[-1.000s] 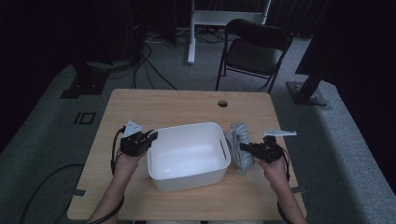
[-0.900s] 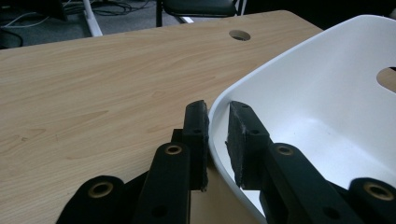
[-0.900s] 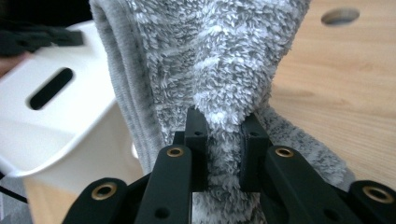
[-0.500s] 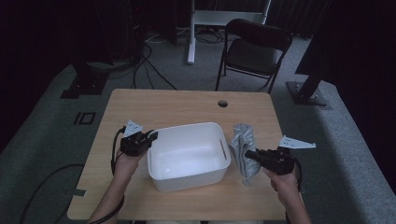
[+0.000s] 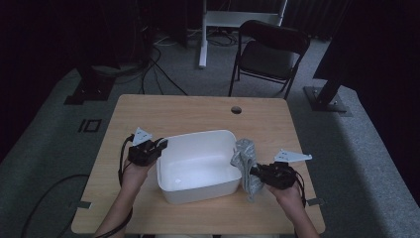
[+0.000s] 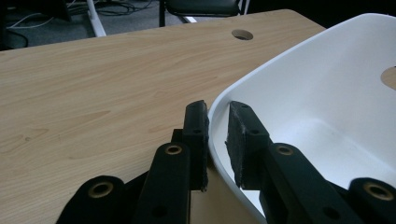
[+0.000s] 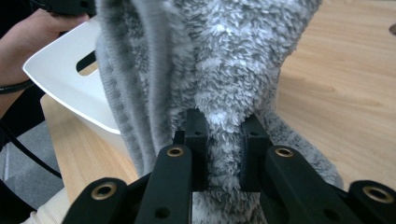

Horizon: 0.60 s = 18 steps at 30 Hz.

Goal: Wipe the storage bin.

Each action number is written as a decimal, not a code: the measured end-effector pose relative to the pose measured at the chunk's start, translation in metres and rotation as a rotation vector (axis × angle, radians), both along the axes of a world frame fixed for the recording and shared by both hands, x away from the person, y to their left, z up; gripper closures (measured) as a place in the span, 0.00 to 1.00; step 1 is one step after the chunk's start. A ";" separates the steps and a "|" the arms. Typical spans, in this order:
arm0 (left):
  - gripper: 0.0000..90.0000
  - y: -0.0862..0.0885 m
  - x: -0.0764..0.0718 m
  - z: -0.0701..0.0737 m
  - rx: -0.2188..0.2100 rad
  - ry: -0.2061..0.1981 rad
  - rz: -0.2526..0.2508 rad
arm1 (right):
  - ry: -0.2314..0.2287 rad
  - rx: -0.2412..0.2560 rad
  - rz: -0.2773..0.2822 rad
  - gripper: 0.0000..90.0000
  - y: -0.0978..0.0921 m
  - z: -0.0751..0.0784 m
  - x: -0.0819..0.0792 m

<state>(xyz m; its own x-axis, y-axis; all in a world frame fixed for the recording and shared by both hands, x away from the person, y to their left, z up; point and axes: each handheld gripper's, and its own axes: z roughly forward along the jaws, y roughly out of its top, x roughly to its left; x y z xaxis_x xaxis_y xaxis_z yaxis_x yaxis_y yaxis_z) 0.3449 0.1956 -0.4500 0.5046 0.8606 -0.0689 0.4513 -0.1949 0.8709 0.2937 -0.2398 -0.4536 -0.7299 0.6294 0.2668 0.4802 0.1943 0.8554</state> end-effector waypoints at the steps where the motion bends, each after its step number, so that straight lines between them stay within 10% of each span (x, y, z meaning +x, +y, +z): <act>1: 0.86 0.000 0.000 0.000 0.000 0.000 0.000 | 0.010 -0.009 -0.005 0.87 0.000 -0.003 0.001; 6: 0.86 0.001 0.001 -0.001 -0.022 -0.001 -0.005 | 0.067 -0.121 -0.015 0.87 0.012 -0.022 0.007; 18: 0.86 -0.001 0.001 -0.001 -0.004 -0.004 0.000 | 0.176 -0.155 -0.013 0.87 0.019 -0.053 0.032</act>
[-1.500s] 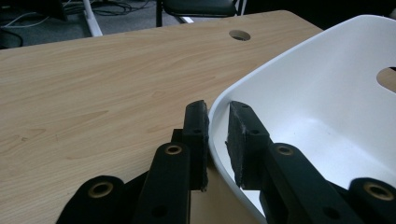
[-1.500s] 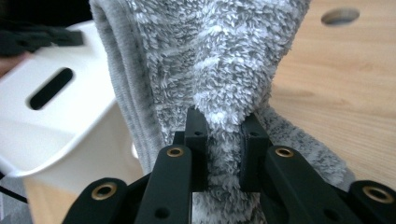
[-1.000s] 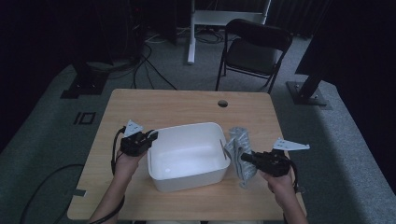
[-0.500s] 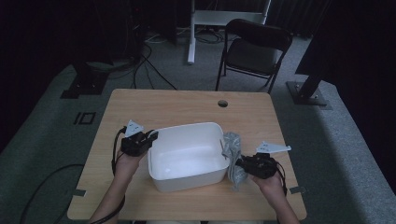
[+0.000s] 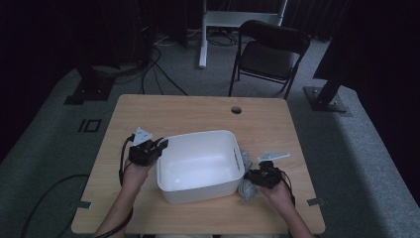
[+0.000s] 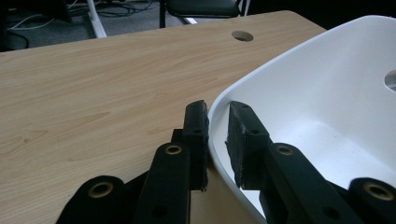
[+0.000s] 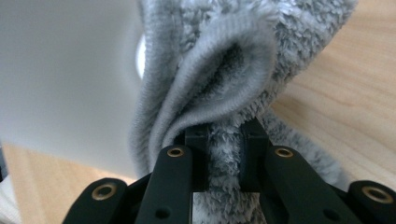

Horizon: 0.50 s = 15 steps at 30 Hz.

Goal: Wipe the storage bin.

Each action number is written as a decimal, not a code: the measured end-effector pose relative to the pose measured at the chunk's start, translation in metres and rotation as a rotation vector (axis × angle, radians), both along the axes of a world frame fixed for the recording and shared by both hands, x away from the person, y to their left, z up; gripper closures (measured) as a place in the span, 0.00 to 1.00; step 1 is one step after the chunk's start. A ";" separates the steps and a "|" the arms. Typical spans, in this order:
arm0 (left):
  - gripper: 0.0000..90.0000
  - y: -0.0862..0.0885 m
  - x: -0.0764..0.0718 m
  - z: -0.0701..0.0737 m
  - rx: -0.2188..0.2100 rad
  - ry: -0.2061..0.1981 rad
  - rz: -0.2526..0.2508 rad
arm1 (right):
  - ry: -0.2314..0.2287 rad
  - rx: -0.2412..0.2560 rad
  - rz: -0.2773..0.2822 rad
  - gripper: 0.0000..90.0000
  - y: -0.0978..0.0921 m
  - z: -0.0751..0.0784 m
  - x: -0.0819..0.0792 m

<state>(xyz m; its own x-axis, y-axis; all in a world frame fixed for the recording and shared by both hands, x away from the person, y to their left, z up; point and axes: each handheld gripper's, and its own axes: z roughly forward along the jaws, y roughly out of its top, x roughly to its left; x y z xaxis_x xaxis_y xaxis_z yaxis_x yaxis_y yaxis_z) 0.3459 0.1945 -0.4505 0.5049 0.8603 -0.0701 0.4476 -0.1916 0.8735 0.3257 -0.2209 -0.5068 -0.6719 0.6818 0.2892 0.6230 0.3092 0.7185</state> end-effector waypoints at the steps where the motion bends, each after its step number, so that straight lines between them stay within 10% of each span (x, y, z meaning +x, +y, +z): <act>1: 0.86 0.001 0.000 0.000 0.001 0.001 -0.005 | 0.011 -0.001 -0.003 0.87 0.001 -0.002 0.001; 9: 0.86 0.002 0.001 0.000 -0.002 0.006 -0.022 | -0.004 0.150 -0.005 0.87 -0.014 0.019 0.012; 15: 0.86 0.001 0.001 0.001 0.008 0.005 -0.016 | -0.002 0.132 -0.006 0.87 -0.005 0.019 0.023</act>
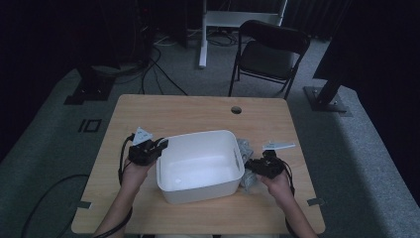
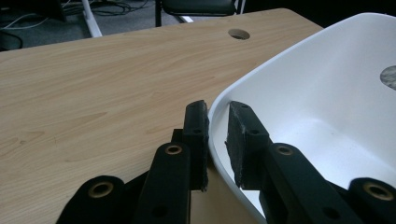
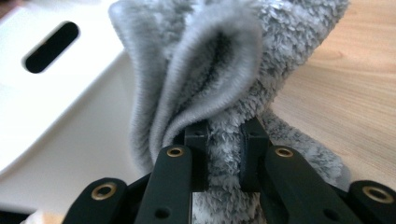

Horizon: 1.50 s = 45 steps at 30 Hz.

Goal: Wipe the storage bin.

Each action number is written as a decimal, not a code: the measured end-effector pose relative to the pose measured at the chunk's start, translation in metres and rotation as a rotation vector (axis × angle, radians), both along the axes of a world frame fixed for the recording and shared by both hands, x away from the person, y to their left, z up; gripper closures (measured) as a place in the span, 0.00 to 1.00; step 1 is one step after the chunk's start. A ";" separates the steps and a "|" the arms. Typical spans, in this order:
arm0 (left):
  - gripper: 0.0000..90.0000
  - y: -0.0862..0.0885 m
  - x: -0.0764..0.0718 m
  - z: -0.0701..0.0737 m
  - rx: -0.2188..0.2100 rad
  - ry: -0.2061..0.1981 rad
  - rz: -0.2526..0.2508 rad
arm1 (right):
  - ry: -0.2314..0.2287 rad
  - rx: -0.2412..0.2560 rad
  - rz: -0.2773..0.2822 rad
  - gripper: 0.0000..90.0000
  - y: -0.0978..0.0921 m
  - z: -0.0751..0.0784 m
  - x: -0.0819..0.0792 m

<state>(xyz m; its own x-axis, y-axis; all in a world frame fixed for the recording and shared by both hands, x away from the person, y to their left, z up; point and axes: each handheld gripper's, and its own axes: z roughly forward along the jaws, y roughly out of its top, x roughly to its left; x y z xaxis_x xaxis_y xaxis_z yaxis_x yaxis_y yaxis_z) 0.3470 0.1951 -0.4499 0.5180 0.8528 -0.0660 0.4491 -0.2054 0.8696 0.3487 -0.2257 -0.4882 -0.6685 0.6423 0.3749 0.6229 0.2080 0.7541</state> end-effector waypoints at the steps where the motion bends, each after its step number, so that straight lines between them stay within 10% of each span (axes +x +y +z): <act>1: 0.86 0.000 0.000 0.000 0.002 0.001 0.001 | 0.004 0.001 -0.002 0.87 0.000 -0.002 0.001; 14: 0.86 -0.001 0.000 0.000 0.004 0.001 0.006 | 0.063 -0.129 -0.033 0.88 0.015 -0.028 0.019; 18: 0.86 0.000 0.000 0.000 -0.003 0.002 -0.001 | 0.110 -0.095 -0.035 0.87 0.012 -0.038 0.023; 27: 0.86 0.000 0.001 0.000 0.000 0.006 -0.013 | 0.031 0.020 -0.056 0.87 0.003 -0.006 0.028; 37: 0.86 -0.001 0.001 0.000 0.007 0.007 0.000 | 0.067 -0.087 -0.076 0.87 0.017 -0.027 0.036; 45: 0.86 0.000 0.001 0.001 0.005 0.010 -0.010 | 0.069 -0.025 -0.080 0.87 0.011 -0.021 0.042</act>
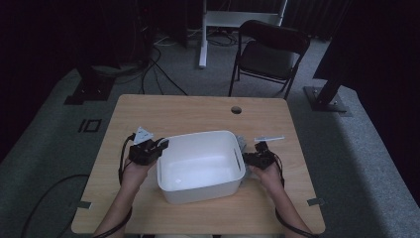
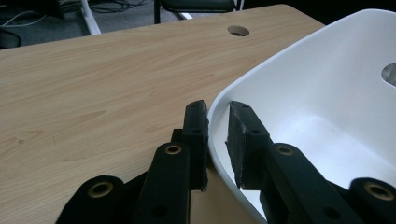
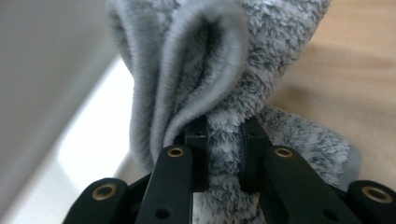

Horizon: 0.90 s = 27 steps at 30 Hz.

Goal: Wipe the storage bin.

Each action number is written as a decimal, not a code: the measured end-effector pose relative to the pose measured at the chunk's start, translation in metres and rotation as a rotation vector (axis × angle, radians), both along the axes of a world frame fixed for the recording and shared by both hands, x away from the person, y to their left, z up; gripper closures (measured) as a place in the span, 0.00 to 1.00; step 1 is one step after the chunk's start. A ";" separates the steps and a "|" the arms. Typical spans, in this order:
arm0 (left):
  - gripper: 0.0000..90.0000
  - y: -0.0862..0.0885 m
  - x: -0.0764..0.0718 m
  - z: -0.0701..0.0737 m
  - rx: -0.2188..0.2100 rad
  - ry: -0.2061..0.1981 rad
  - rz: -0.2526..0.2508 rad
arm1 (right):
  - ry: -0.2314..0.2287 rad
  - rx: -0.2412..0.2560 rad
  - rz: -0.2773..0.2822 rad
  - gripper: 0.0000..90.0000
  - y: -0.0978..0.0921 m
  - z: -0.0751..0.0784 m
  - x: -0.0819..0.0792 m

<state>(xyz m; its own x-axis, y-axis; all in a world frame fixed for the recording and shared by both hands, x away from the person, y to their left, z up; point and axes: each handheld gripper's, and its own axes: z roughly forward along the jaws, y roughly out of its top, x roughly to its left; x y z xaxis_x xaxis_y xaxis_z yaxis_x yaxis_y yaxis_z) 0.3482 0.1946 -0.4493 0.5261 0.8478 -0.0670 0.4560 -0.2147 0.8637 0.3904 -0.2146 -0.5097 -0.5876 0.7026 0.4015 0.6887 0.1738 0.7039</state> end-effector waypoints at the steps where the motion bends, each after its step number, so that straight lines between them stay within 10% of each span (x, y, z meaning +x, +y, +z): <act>1: 0.86 0.000 0.000 0.000 -0.001 0.000 0.000 | -0.014 0.019 -0.005 0.87 -0.002 0.004 0.000; 15: 0.86 -0.003 0.001 0.000 0.001 0.007 -0.018 | -0.142 0.158 -0.008 0.87 -0.016 0.056 0.005; 27: 0.86 -0.006 0.000 0.001 0.015 0.004 -0.003 | -0.094 0.033 0.011 0.88 -0.003 0.036 0.013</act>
<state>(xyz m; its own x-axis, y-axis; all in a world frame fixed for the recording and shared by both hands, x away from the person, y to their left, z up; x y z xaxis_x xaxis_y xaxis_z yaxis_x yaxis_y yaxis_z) 0.3485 0.1882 -0.4487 0.5288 0.8469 -0.0561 0.4584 -0.2294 0.8586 0.4031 -0.2180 -0.4742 -0.6314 0.6829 0.3674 0.6177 0.1564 0.7707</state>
